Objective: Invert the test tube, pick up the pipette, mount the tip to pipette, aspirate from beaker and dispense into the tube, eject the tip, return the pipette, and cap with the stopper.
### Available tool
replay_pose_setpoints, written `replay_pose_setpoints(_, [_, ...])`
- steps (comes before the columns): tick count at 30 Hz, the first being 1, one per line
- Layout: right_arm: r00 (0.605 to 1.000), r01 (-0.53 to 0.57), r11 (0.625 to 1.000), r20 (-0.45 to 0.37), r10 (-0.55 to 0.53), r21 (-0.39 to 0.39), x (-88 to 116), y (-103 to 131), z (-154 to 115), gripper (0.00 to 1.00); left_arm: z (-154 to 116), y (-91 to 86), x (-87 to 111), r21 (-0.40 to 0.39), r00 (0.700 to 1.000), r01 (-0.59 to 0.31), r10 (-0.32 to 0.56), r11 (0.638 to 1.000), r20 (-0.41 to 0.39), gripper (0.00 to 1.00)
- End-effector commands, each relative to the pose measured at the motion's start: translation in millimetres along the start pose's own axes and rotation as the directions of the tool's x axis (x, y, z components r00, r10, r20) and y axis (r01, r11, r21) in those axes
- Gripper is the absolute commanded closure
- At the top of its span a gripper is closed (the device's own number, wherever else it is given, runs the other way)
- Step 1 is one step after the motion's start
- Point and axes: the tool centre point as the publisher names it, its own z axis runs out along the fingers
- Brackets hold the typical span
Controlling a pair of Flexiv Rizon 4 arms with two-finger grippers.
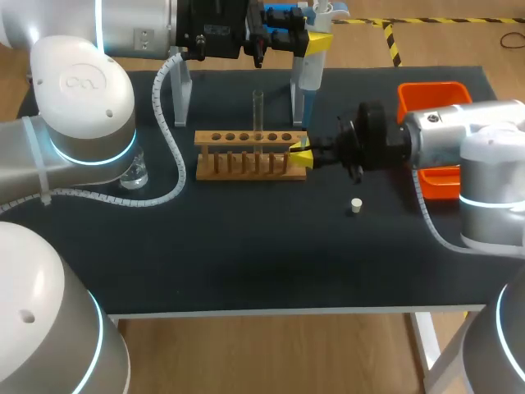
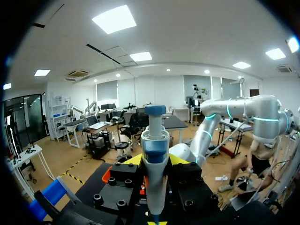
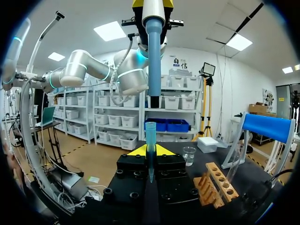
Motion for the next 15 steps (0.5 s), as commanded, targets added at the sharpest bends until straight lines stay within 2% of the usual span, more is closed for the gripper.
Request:
replay_pose_setpoints(1, [1.000, 0.000, 1.000, 0.001, 0.000, 0.002, 2.4, 2.1, -2.7, 1.00, -0.1, 0.3, -0.2, 0.002, 1.000, -0.001, 0.001, 1.000, 0.000, 1.00])
replay_pose_setpoints(15, [1.000, -0.003, 1.000, 0.000, 0.003, -0.003, 1.4, 7.3, -1.4, 1.00, -0.1, 0.3, -0.2, 0.002, 1.000, -0.001, 0.001, 1.000, 0.000, 1.00])
